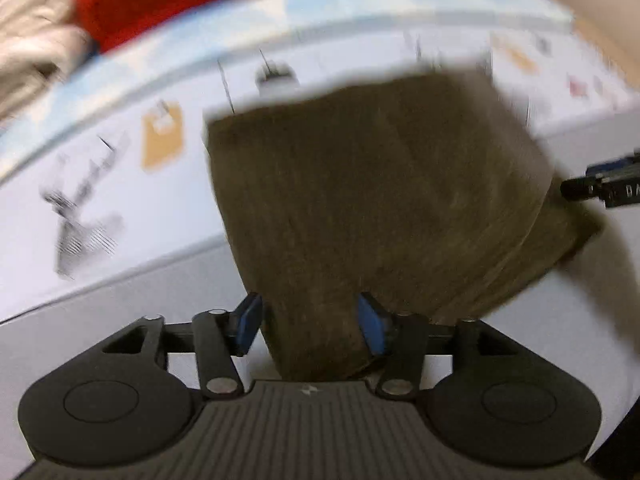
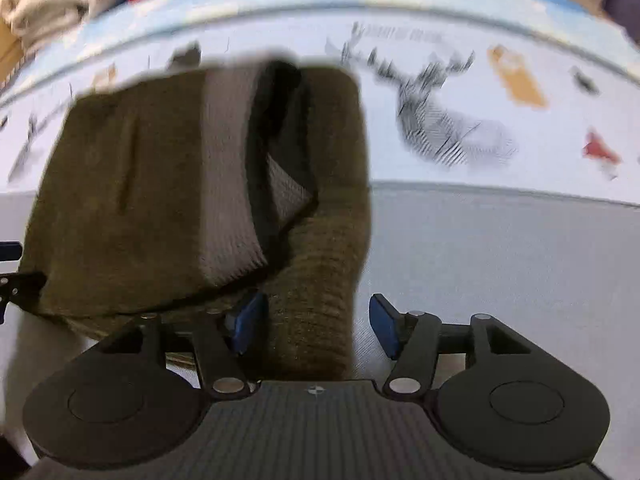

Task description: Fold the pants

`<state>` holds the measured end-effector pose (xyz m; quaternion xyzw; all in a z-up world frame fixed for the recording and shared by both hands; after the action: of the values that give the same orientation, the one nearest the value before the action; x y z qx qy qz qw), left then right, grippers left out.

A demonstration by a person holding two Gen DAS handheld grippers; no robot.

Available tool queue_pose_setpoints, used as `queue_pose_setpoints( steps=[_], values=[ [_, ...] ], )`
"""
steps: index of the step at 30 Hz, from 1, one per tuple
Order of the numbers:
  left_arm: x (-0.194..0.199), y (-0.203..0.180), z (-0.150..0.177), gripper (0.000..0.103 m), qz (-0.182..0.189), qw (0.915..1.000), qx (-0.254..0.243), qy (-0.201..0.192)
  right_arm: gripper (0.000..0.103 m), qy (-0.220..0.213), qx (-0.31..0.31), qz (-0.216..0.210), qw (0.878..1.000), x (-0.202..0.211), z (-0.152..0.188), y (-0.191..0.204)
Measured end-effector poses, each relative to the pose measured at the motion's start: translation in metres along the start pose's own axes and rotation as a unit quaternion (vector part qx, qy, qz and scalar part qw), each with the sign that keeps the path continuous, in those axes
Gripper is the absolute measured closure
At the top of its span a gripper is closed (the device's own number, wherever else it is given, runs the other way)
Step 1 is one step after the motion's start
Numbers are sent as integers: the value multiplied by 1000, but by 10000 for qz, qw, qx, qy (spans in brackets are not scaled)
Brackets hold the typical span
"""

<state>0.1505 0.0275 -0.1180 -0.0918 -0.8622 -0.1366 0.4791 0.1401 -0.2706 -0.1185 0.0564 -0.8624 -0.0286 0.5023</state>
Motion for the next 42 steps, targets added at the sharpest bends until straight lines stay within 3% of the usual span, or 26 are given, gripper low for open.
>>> queue_pose_setpoints(
  steps=[2, 3, 5, 10, 13, 16, 19, 22, 27, 35, 42],
  values=[
    [29, 5, -3, 16, -159, 9987, 265, -396, 39, -692, -100, -109, 9975, 38, -4, 1],
    [46, 6, -2, 14, -286, 9970, 409, -591, 36, -1042, -147, -164, 9943, 58, -3, 3],
    [79, 6, 4, 13, -470, 9927, 593, -940, 16, -1570, -181, -188, 9873, 92, -1, 7],
    [149, -22, 30, 13, -794, 9800, 678, -1696, 5, -2596, -266, -218, 9651, 163, 30, 18],
    [169, -46, 57, 13, -592, 9764, 945, -1850, 1, -2878, -312, -136, 9571, 182, 59, 19],
    [166, -76, 92, 12, -654, 9758, 1025, -1816, 1, -2861, -486, -129, 9569, 188, 87, 20],
    [141, -91, 113, 12, -728, 9825, 1169, -1250, 1, -2807, -665, -351, 9568, 195, 107, 20],
    [131, -89, 111, 12, -629, 9825, 1394, -1065, 1, -3012, -840, -160, 9497, 195, 125, 19],
    [115, -80, 108, 12, -768, 9795, 1600, -952, 4, -2283, -819, -112, 9701, 155, 131, 30],
    [101, -68, 105, 12, -789, 9791, 1643, -906, 4, -2079, -197, -78, 9779, 132, 134, 56],
    [97, -65, 104, 12, -732, 9787, 1706, -878, 4, -2017, -193, -133, 9792, 126, 129, 63]
  ],
)
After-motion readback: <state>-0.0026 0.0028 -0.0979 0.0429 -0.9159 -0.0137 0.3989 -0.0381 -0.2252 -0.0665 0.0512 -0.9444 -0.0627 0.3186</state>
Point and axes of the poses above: each gripper's, at about its wrist camera, not at the fingertips, and x roughly against the way its jaws point, y to its left, z to its underside, the point moved 2 cm from there along -x, roughly the way its jaws point, and after that the axes turned 4 degrees about -x, right-handed, at the moved point
